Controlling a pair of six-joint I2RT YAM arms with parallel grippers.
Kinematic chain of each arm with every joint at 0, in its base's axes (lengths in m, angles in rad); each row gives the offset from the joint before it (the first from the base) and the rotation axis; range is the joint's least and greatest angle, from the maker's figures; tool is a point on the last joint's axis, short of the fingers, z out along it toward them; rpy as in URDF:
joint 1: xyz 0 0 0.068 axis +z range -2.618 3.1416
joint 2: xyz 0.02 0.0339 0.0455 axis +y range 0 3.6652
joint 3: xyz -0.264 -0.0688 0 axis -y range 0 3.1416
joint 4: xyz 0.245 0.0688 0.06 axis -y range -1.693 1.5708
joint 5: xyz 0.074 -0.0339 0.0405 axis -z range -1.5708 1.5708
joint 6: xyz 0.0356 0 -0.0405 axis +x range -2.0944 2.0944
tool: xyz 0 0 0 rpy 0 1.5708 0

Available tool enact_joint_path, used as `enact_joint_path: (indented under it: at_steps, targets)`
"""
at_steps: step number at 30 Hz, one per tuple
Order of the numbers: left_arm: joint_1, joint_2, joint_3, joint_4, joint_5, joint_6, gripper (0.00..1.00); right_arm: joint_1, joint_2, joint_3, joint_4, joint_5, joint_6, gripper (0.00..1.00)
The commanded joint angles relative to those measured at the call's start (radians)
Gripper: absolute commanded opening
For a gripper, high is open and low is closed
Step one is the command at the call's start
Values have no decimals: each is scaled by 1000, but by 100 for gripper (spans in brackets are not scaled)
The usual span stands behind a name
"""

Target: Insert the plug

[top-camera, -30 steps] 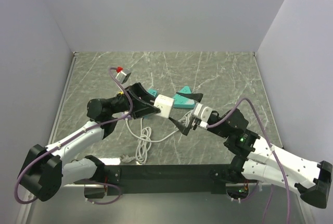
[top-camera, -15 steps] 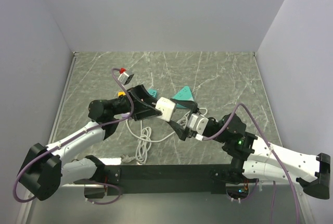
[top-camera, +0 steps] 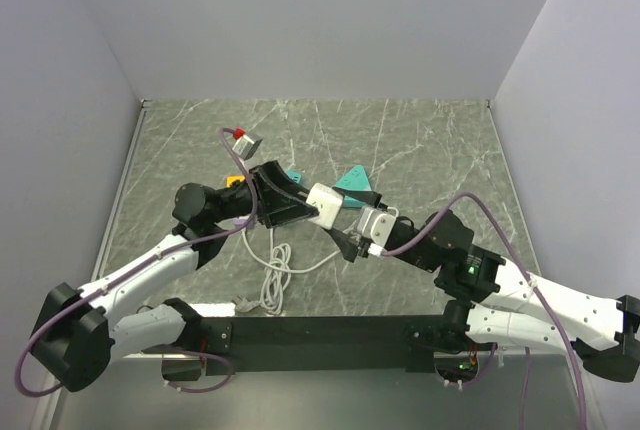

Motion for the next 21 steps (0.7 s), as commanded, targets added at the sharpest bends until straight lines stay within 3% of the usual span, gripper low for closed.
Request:
enact_joint_path:
  at_steps: [1,6,13,16,21]
  targets:
    - [-2,-41,56,-278,-151,261,58,17,-15,99,5,44,98,0]
    - [0,-81,71,-386,-242,353,66,18,-17,116,-17,99,134,0]
    - [3,-58,50,-317,-205,330,63,18,-6,119,0,98,143,0]
    - [3,-38,48,-281,-176,312,71,18,11,128,14,95,143,0]
    - [7,-62,57,-370,-235,370,81,18,12,145,-10,107,147,0]
